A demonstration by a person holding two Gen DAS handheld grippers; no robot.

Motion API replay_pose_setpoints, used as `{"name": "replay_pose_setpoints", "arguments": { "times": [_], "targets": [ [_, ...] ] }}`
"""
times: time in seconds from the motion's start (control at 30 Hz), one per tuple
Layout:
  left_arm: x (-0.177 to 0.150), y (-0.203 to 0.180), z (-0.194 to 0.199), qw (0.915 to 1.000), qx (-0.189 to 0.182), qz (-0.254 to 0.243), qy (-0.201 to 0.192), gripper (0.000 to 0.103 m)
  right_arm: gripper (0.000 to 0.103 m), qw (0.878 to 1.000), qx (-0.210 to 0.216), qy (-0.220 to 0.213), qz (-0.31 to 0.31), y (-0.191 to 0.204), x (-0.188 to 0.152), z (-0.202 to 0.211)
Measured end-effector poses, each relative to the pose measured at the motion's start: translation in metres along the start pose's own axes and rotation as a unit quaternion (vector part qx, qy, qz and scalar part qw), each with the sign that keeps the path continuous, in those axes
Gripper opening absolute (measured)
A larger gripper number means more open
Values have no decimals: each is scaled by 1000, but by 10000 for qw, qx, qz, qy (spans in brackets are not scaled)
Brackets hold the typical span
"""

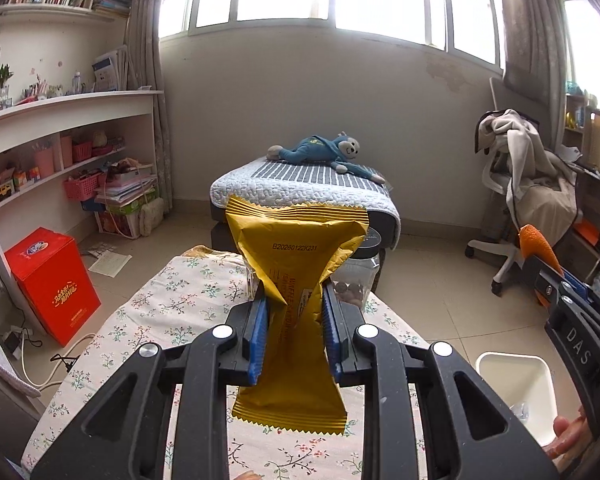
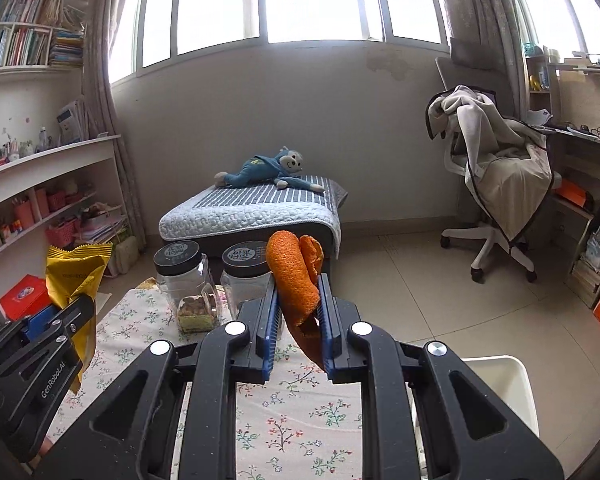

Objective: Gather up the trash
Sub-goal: 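Carry the orange peel to the wastebasket and release it with the right gripper, then lower the yellow snack packet into the wastebasket and open the left gripper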

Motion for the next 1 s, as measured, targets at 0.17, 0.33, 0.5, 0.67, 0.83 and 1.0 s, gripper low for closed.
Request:
{"name": "replay_pose_setpoints", "arguments": {
  "times": [0.17, 0.33, 0.5, 0.67, 0.83, 1.0],
  "targets": [
    [-6, -17, 0, 9999, -133, -59, 45, 25, 17, 9994, -332, -43, -74, -34, 4, 4],
    [-12, -36, 0, 9995, -285, -120, 99, 25, 17, 9973, -726, -26, -85, -69, 5, 5],
    [-18, -58, 1, 9987, -459, -181, 149, 25, 17, 9930, -1150, 137, -224, -110, -2, 2],
    [-23, -82, 3, 9976, -633, -220, 191, 25, 22, 9876, -1481, 326, -406, -151, -7, 1],
    [-30, -107, 5, 9955, -879, -205, 304, 25, 82, 9774, -2058, 81, -469, -185, -1, 21],
    [-43, -142, 5, 9913, -1196, -245, 492, 26, 96, 9640, -2602, -128, -524, -223, 5, 44]
  ]
}}
Point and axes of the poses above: each gripper's, at about its wrist camera, not at the fingertips, and z roughly against the way its jaws point, y to its left, x to its top, the point moved 6 cm from there along -z, roughly the way its jaws point, and after that the axes turned 15 degrees about -y, right-handed, at the moved point
